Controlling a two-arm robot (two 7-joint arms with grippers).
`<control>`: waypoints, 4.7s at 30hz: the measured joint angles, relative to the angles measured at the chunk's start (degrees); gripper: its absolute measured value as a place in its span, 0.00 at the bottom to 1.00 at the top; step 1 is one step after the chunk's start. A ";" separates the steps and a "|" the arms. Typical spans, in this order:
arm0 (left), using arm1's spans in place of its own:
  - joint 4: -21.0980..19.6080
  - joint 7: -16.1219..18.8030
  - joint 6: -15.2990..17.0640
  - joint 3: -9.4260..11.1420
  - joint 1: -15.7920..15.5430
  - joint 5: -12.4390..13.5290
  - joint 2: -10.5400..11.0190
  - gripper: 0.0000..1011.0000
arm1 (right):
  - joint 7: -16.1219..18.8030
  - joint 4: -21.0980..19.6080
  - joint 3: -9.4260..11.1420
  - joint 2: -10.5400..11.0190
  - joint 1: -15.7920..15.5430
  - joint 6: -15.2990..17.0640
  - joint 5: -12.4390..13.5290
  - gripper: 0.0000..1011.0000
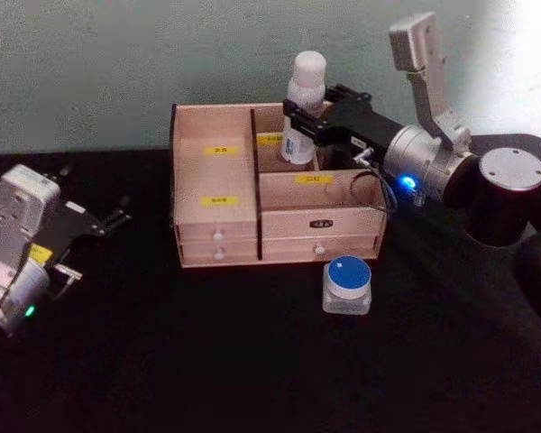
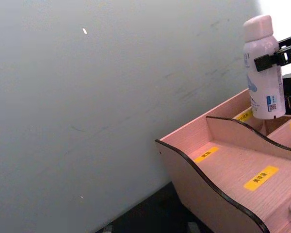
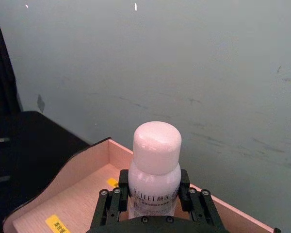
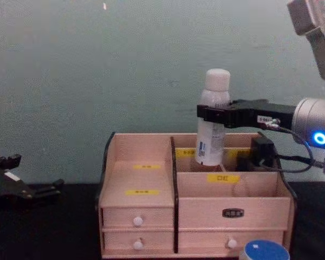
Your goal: Pick up the facial cleanser and watermelon frost from the table and place them into the tiered storage box.
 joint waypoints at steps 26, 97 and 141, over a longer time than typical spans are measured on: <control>0.00 0.00 0.00 0.00 0.00 0.00 0.00 0.99 | 0.81 4.14 -0.69 -1.27 0.55 -0.64 -1.33 0.58; 0.00 0.00 0.00 0.00 0.00 0.00 0.00 0.99 | 1.81 -5.87 0.97 2.77 -6.28 2.18 0.34 0.99; 0.00 0.00 0.00 0.00 0.00 0.00 0.00 0.99 | 2.54 -29.06 -0.74 22.57 -25.83 13.29 4.58 0.99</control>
